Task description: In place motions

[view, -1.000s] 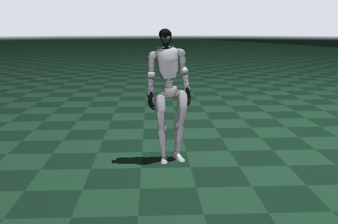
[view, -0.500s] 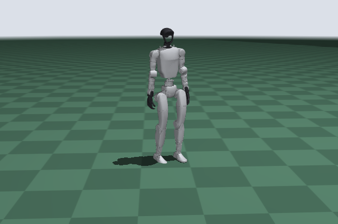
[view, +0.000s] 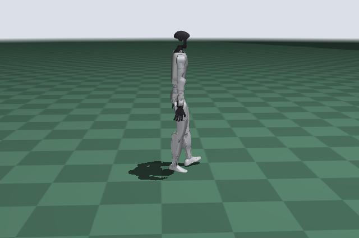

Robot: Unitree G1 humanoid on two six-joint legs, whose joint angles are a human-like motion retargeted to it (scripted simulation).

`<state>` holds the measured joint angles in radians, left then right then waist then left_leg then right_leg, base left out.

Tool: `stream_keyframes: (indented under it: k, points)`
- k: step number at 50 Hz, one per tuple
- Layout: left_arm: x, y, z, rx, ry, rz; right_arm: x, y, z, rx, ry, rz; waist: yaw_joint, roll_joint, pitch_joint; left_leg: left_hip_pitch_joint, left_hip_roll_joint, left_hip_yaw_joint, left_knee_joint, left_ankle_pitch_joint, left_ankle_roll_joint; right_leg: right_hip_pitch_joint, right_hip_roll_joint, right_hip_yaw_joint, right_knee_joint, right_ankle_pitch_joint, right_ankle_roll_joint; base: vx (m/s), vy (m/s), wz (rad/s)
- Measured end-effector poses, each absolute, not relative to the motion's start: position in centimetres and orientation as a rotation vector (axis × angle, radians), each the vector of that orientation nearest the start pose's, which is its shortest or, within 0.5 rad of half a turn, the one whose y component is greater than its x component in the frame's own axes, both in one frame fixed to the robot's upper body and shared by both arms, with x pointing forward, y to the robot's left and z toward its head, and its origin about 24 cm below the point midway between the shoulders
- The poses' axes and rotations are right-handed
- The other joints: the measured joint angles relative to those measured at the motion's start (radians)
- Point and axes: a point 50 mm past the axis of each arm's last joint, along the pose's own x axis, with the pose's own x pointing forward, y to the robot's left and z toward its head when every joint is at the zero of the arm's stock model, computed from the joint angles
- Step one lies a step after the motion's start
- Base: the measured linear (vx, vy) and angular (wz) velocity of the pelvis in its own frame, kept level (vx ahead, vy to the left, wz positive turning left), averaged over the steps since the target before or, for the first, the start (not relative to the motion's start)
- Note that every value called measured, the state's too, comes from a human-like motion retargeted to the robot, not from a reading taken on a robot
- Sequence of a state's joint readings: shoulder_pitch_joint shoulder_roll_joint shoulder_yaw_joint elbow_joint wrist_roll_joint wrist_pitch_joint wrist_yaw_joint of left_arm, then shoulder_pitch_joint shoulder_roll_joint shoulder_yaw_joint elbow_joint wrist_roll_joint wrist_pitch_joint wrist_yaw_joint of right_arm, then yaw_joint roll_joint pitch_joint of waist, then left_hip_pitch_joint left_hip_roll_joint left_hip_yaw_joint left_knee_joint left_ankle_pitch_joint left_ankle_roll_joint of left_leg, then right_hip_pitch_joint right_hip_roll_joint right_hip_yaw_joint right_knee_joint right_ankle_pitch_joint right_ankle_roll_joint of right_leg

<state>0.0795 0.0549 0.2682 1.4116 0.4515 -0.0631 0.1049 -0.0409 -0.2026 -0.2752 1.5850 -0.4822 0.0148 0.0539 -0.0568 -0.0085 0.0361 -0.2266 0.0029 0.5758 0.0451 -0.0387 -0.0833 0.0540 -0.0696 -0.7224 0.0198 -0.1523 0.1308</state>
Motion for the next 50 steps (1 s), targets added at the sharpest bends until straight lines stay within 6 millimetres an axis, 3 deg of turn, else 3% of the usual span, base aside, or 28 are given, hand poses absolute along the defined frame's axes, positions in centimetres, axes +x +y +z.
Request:
stream_keyframes:
  k: [5,10,13,15,18,24,27,30,32,35,37,38,40,42,45,48,50]
  points:
    - [2.4,18.9,-18.0,0.257,1.406,0.054,0.3,-22.8,-17.3,-0.267,1.649,0.053,0.057,-0.042,-0.030,0.086,0.032,0.142,0.033,-0.006,0.038,0.014,-0.025,-0.167,-0.003,0.000,0.060,-0.16,0.17,2.65]
    - [2.5,18.9,-18.0,0.222,1.402,0.092,-1.3,-21.7,-17.4,-0.260,1.686,0.068,0.038,-0.091,-0.121,0.149,0.053,0.479,0.071,0.028,0.096,-0.021,-0.050,-0.351,0.006,0.059,0.131,-0.07,0.16,3.05]
    - [2.7,19.0,-18.0,0.192,1.417,0.103,-1.6,-21.0,-17.6,-0.232,1.686,0.076,0.005,-0.102,-0.178,0.085,0.048,0.441,0.132,0.085,0.133,-0.078,-0.037,-0.453,0.007,0.120,0.131,-0.12,0.11,2.75]
    - [2.6,18.7,-18.0,0.178,1.433,0.100,-1.9,-20.8,-17.6,-0.211,1.693,0.070,0.028,-0.085,-0.182,0.091,0.040,0.409,0.104,0.074,0.039,-0.077,-0.004,-0.495,0.019,0.146,0.131,0.00,0.25,1.69]
    - [1.8,17.9,-18.1,0.156,1.455,0.104,-2.2,-21.2,-17.5,-0.204,1.704,0.052,0.079,-0.065,-0.165,0.112,-0.017,0.300,-0.003,0.073,0.076,-0.035,0.025,-0.488,0.049,0.188,0.131,0.14,0.27,1.01]
    - [-0.5,17.7,-18.1,0.143,1.516,0.168,-1.4,-21.4,-17.5,-0.223,1.669,0.053,0.100,-0.046,-0.152,0.093,-0.017,0.146,0.006,0.056,0.100,0.026,0.029,-0.491,0.105,0.328,0.131,0.17,0.27,0.84]
    - [-2.0,17.9,-18.1,0.164,1.562,0.166,-1.5,-21.7,-17.5,-0.240,1.658,0.072,0.087,-0.013,-0.129,0.147,-0.018,0.060,-0.003,0.024,0.111,0.107,0.018,-0.509,0.191,0.450,0.129,0.39,0.30,1.32]
    - [-3.1,18.3,-17.9,0.177,1.616,0.166,-1.3,-22.0,-17.4,-0.277,1.660,0.072,0.033,0.054,-0.096,0.183,0.044,-0.027,0.015,0.004,0.106,0.113,-0.051,-0.380,0.442,0.564,0.070,0.27,0.22,1.36]
    - [-3.0,19.0,-17.9,0.182,1.616,0.185,-0.1,-21.7,-17.5,-0.282,1.632,0.085,0.029,0.072,-0.114,0.113,0.098,-0.033,0.033,0.019,0.100,-0.048,-0.052,-0.163,0.585,0.542,0.131,-0.15,-0.16,-0.03]
    - [-1.7,20.6,-17.8,0.222,1.585,0.186,2.1,-21.2,-17.6,-0.260,1.563,0.100,0.007,0.061,-0.097,0.009,0.188,-0.045,0.081,0.085,0.053,-0.316,0.138,0.177,0.642,0.383,0.131,-0.34,-0.96,0.39]
    - [-0.7,21.3,-17.7,0.254,1.562,0.171,3.1,-20.8,-17.7,-0.246,1.524,0.111,-0.029,0.053,-0.055,0.023,0.183,-0.101,0.088,0.078,0.040,-0.341,0.189,0.325,0.598,0.336,0.131,0.30,-0.27,1.88]
    - [0.0,21.6,-17.7,0.265,1.549,0.164,3.6,-20.4,-17.7,-0.245,1.505,0.121,-0.051,0.047,-0.033,0.033,0.168,-0.130,0.081,0.070,0.047,-0.330,0.168,0.361,0.551,0.321,0.131,0.44,0.47,2.03]
    - [0.6,21.8,-17.6,0.279,1.539,0.138,3.5,-19.8,-17.8,-0.252,1.494,0.150,-0.077,0.045,-0.021,0.063,0.105,-0.174,0.051,0.043,0.089,-0.285,0.071,0.398,0.406,0.291,0.131,0.45,0.84,2.12]
    - [0.9,21.3,-17.7,0.285,1.532,0.081,2.5,-20.1,-17.8,-0.272,1.518,0.166,-0.103,0.022,0.000,0.129,0.015,-0.227,0.022,0.030,0.120,-0.233,-0.030,0.407,0.302,0.177,0.042,0.35,0.46,2.24]
    - [2.1,20.9,-17.8,0.295,1.491,0.030,1.3,-20.1,-17.9,-0.291,1.559,0.202,-0.105,-0.005,0.028,0.193,-0.031,-0.313,0.001,0.034,0.123,-0.202,-0.009,0.588,0.137,0.093,-0.035,0.19,-0.06,1.82]
    - [2.5,20.5,-17.8,0.289,1.461,0.013,-0.6,-20.0,-17.8,-0.309,1.616,0.232,-0.079,-0.032,0.021,0.242,-0.068,-0.390,-0.008,0.032,0.122,-0.122,-0.037,0.464,0.065,0.083,-0.082,0.31,-0.18,1.39]
    - [2.4,20.3,-17.8,0.295,1.464,-0.042,-1.8,-19.7,-17.8,-0.303,1.655,0.235,-0.074,-0.044,0.003,0.260,-0.085,-0.442,-0.010,0.031,0.123,-0.066,-0.055,0.352,0.057,0.065,-0.058,0.35,-0.16,1.58]
